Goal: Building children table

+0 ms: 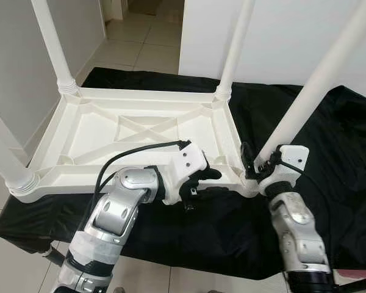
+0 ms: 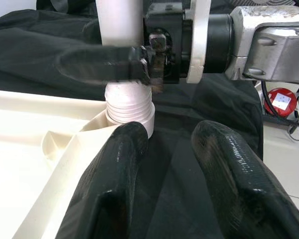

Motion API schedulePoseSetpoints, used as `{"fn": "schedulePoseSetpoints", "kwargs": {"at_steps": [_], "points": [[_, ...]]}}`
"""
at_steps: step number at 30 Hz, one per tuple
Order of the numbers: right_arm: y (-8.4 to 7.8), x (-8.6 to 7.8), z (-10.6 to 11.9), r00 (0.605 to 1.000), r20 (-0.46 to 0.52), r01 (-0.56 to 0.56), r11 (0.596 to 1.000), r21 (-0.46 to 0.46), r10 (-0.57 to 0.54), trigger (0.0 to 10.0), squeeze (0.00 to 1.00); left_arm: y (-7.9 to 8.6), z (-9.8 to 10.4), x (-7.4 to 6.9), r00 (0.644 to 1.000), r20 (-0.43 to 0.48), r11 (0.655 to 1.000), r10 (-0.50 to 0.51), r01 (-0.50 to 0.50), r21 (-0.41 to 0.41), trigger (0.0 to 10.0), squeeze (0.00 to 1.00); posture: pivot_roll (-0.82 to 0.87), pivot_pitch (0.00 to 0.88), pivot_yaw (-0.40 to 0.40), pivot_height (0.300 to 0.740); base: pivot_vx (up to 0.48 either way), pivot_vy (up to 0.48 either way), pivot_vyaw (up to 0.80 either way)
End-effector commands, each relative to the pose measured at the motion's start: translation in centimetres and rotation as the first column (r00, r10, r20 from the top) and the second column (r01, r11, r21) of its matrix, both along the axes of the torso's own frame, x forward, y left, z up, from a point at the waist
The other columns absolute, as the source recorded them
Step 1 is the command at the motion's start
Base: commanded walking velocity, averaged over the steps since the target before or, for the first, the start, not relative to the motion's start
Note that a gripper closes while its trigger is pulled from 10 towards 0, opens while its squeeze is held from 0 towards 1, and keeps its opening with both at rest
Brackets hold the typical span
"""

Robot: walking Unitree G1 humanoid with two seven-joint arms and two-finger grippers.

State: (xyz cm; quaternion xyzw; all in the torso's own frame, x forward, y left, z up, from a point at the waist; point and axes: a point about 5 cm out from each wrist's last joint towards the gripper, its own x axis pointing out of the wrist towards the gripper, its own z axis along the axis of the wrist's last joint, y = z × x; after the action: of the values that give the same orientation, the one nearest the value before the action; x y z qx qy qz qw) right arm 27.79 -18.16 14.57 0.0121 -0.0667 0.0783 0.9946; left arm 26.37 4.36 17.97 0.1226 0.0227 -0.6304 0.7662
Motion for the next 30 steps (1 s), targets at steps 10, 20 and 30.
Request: {"fn": "schedulePoseSetpoints", "kwargs": {"at_steps": [10,20,30], "points": [[-1.8,0.5,-0.5,0.979,-0.026,-0.205,0.977,-0.067,0.203,10.0,0.00,-0.7,0.2,0.2,0.995,0.027,0.995,0.099,-0.099,-0.016,10.0,0.00,-0.05,0.000,-0.038,0.740,0.000,0.000,0.00],[-3.1,1.8,-1.0,0.949,-0.080,-0.313,0.941,-0.126,0.305,0.0,0.00,-1.7,0.3,0.0,0.994,0.037,0.994,0.104,-0.103,-0.032,10.0,0.00,-0.05,0.000,-0.031,0.740,0.000,0.000,0.00],[-3.7,1.8,-1.6,0.943,-0.092,-0.328,0.938,-0.111,0.319,0.0,0.00,-1.5,0.5,0.3,0.991,0.042,0.991,0.129,-0.127,-0.038,10.0,0.00,-0.04,0.000,-0.036,0.740,0.000,0.000,0.00]]}}
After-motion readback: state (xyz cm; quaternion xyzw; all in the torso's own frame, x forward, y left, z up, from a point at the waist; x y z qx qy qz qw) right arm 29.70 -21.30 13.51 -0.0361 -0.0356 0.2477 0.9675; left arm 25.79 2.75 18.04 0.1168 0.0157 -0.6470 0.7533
